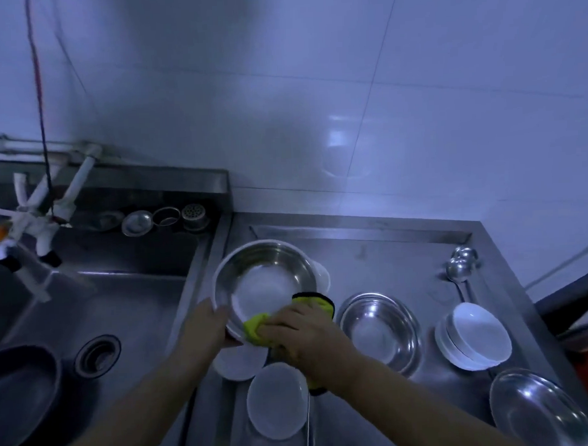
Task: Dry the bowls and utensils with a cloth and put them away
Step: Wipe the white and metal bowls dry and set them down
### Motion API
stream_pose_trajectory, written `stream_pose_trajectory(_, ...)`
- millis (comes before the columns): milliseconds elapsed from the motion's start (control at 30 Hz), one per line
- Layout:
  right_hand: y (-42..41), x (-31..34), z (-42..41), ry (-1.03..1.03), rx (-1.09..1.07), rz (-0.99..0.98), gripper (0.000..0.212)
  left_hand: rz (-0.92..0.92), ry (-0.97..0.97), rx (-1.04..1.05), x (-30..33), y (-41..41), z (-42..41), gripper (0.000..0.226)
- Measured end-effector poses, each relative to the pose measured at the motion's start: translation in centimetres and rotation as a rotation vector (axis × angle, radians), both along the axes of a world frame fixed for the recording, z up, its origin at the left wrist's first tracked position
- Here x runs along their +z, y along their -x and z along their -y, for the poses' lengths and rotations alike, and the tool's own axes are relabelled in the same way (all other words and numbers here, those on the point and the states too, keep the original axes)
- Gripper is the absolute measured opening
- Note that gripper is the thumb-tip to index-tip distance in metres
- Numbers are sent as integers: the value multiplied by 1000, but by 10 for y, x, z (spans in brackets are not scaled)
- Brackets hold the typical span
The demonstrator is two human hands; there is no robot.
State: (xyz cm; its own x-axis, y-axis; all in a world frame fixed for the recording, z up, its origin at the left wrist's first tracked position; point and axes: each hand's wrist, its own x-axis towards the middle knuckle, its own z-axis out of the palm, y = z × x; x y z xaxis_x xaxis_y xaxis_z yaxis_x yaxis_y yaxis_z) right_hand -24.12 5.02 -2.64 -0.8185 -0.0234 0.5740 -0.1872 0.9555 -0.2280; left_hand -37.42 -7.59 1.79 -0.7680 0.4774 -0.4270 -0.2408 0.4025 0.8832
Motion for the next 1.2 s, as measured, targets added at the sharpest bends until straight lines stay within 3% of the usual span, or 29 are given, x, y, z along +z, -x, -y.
stream_pose_trajectory(67, 4, 3, -23, 157, -21, -152, 14, -18, -3, 65, -9, 22, -13, 23)
stream_pose_trajectory(167, 3, 6, -65, 252, -135, -211, 18, -27, -11, 184, -22, 54, -40, 9)
stream_pose_trajectory(267, -1, -2, -106, 321, -274, -193, 22, -30, -1, 205, -40, 74, -72, 17)
stream_pose_trajectory(500, -7, -31, -164, 467, -366, -150, 28, 96, 93, 221, -97, 90, -142, 33)
stream_pose_trajectory(1033, -12, -65, -194, 636, -469, -122, 28, 323, 18, 390, -143, 85, -180, 19)
stream_pose_trajectory(1100, -12, -64, -195, 659, -486, -119, 28, 312, 53, 328, -143, 72, -179, 17)
stream_pose_trajectory(1200, -13, -62, -194, 697, -500, -112, 29, 184, 121, 10, -149, 50, -181, 24)
